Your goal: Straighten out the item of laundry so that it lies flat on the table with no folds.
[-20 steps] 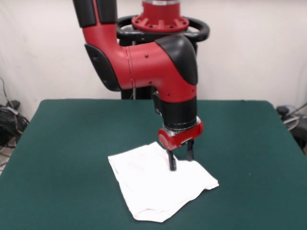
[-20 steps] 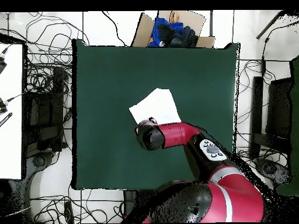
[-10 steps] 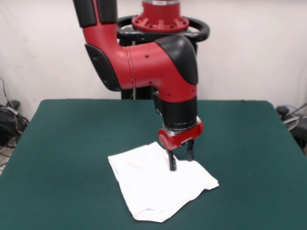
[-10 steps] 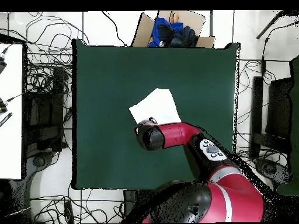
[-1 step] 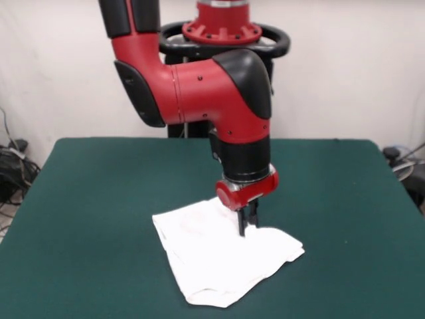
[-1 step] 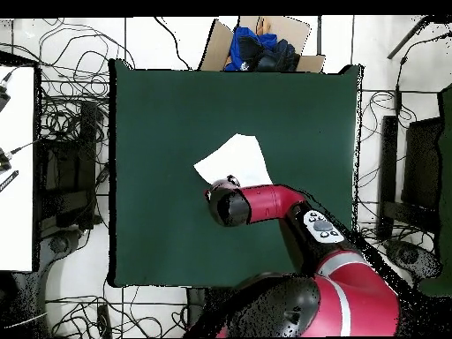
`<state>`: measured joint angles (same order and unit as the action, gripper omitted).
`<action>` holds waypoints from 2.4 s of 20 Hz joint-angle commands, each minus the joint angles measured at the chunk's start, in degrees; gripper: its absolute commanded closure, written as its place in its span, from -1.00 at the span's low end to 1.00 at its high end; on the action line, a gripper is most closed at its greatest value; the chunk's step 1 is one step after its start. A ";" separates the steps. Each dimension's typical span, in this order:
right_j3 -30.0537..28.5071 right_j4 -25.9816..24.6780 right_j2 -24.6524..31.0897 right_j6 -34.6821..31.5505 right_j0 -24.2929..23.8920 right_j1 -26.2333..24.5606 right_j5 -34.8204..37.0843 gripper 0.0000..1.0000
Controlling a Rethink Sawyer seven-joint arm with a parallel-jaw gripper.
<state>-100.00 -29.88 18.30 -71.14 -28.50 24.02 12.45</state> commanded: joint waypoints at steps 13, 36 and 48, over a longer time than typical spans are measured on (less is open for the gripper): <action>-5.36 -5.39 0.28 -0.06 -1.79 -3.84 4.06 1.00; -36.19 17.18 26.94 13.05 -22.15 44.78 26.17 1.00; -35.86 31.24 35.41 19.70 -27.47 58.68 30.44 1.00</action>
<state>-134.30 -2.50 46.51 -63.67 -57.18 75.20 37.76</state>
